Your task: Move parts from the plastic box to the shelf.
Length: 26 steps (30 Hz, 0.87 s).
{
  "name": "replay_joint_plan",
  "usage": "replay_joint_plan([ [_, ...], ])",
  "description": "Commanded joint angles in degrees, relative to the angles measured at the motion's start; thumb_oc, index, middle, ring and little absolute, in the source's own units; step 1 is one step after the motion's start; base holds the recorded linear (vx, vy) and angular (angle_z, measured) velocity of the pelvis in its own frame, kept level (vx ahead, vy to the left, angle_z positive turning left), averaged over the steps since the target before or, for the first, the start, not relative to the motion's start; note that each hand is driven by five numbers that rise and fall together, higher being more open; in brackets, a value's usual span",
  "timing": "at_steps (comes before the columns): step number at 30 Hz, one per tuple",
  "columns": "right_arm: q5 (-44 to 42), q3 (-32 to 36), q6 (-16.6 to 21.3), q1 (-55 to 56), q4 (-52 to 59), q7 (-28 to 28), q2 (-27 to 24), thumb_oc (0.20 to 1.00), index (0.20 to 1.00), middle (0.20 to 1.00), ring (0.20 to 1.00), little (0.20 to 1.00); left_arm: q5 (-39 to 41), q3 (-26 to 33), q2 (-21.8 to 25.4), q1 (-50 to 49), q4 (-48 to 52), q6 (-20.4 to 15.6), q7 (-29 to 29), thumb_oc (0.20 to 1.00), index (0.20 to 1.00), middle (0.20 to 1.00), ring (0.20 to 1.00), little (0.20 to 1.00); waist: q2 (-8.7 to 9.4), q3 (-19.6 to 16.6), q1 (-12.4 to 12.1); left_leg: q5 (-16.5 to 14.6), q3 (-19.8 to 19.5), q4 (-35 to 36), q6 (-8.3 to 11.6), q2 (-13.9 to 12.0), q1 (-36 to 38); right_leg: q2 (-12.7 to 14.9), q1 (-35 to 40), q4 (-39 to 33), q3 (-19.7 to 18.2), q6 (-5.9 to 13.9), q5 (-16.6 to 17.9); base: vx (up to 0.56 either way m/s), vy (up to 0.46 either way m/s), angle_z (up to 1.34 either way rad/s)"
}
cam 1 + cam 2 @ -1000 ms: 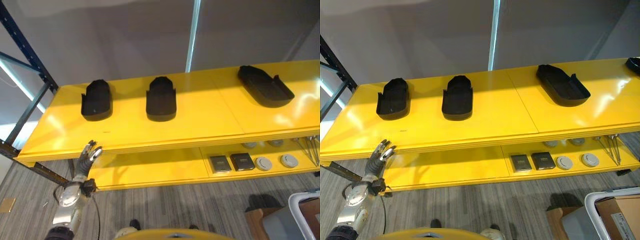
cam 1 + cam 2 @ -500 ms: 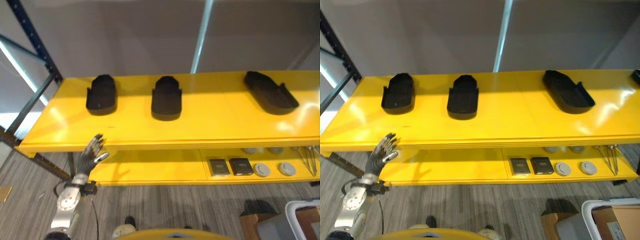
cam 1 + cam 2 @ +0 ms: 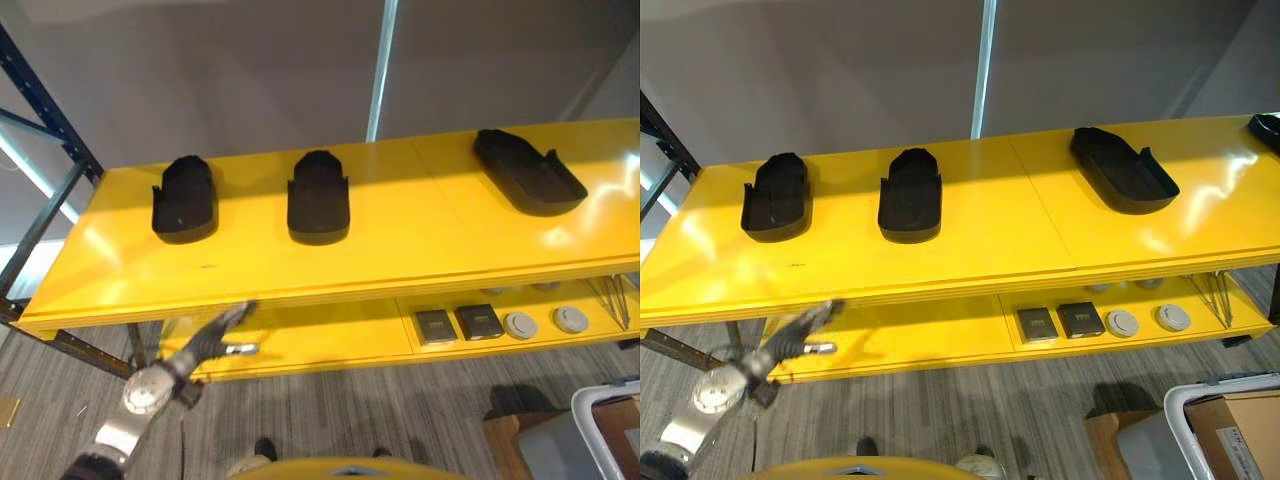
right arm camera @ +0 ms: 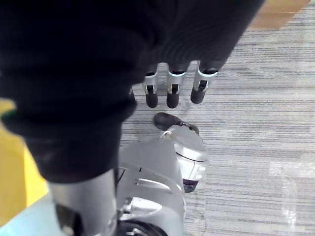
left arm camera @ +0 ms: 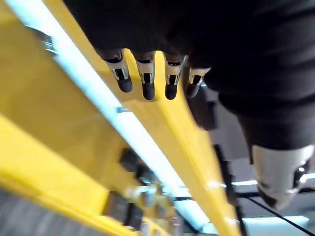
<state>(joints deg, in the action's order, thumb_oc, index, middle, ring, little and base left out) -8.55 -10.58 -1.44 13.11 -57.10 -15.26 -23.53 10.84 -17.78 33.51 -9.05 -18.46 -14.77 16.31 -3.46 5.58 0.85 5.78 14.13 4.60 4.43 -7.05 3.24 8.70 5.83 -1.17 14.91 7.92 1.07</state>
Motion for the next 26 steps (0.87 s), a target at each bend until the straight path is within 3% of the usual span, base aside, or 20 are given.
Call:
replay_joint_plan([
  [1, 0.43, -0.71, 1.13, -4.19, -0.09, -1.18, -0.47, 1.0, 1.0, 1.0, 1.0, 1.0, -0.89, 1.85, 2.21, -0.33, -1.51, -2.94, -3.2, 1.0, 1.0, 1.0, 1.0, 1.0, 2.71, 2.07, -1.67, -2.9, -0.06, -3.08, 1.2, -4.19, -0.68, 3.82, -2.97, 2.84, -2.12, 1.82, 0.19, 0.0, 0.0, 0.0],
  [8, 0.75, 0.01, 1.62, -4.15, -0.31, -1.49, -0.12, 1.0, 1.0, 1.0, 1.0, 1.0, 4.28, 4.17, -4.61, -3.41, -14.85, -1.4, -5.99, 1.0, 1.0, 1.0, 1.0, 1.0, 2.83, 2.41, -2.18, -2.9, -0.41, -3.03, 1.02, -3.82, -0.95, 3.95, -3.19, 2.93, -1.93, 1.64, 0.15, 0.0, 0.0, 0.0],
  [10, 0.74, 0.27, 1.47, -4.63, -1.18, -0.86, 1.01, 1.0, 1.0, 1.0, 1.0, 1.0, 5.92, 7.0, -10.24, -3.21, -28.57, 1.32, -7.27, 1.0, 1.0, 1.0, 1.0, 1.0, 3.13, 2.41, -2.63, -2.88, -1.2, -3.15, 1.02, -3.65, -1.25, 3.9, -3.2, 2.94, -1.74, 1.51, 0.11, -0.01, -0.033, -0.01],
  [11, 0.76, 0.29, 1.54, -4.77, -1.52, -0.74, 1.21, 1.0, 1.0, 1.0, 1.0, 1.0, 6.61, 7.48, -10.96, -2.98, -30.64, 2.12, -7.61, 1.0, 1.0, 1.0, 1.0, 1.0, 3.18, 2.41, -2.68, -2.89, -1.34, -3.14, 1.01, -3.62, -1.28, 3.89, -3.2, 2.96, -1.67, 1.5, 0.09, -0.01, -0.052, 0.01],
  [12, 0.92, 0.53, 1.89, -5.24, -3.05, -0.27, 2.17, 1.0, 1.0, 1.0, 1.0, 1.0, 7.0, 9.66, -13.59, -2.26, -40.27, 1.74, -7.98, 1.0, 1.0, 1.0, 1.0, 1.0, 3.42, 2.38, -2.88, -2.82, -1.82, -3.1, 0.99, -3.52, -1.32, 3.82, -3.24, 3.12, -1.63, 1.49, 0.01, 0.0, -0.037, -0.02],
  [14, 0.53, 0.72, 1.93, -5.98, -5.59, 0.69, 3.38, 1.0, 1.0, 1.0, 1.0, 1.0, 6.9, 12.06, -15.7, -1.25, -47.94, 1.27, -9.77, 1.0, 1.0, 1.0, 1.0, 1.0, 3.78, 2.26, -2.99, -2.8, -2.35, -3.08, 1.0, -3.42, -1.23, 3.75, -3.04, 3.16, -1.69, 1.41, -0.15, 0.03, -0.038, 0.02],
  [21, -0.34, 2.46, 0.78, -6.73, -11.37, 5.96, 6.25, 1.0, 1.0, 1.0, 1.0, 1.0, 13.99, 15.05, -19.35, 1.08, -50.81, 1.21, -9.78, 1.0, 1.0, 1.0, 1.0, 1.0, 4.08, 1.76, -3.35, -3.07, -3.08, -2.23, 1.06, -3.08, -0.4, 3.61, -2.2, 2.52, -1.63, 1.31, -0.16, 0.03, -0.019, 0.13],
  [26, -0.48, 2.18, 0.63, -7.47, -12.27, 8.31, 7.21, 1.0, 1.0, 1.0, 1.0, 1.0, 14.4, 15.69, -19.76, 2.05, -51.13, 1.1, -11.54, 1.0, 1.0, 1.0, 1.0, 1.0, 3.98, 1.73, -3.59, -3.2, -3.54, -2.32, 1.09, -2.88, -0.33, 3.7, -1.9, 2.42, -1.71, 1.35, -0.07, 0.0, -0.002, 0.01],
])
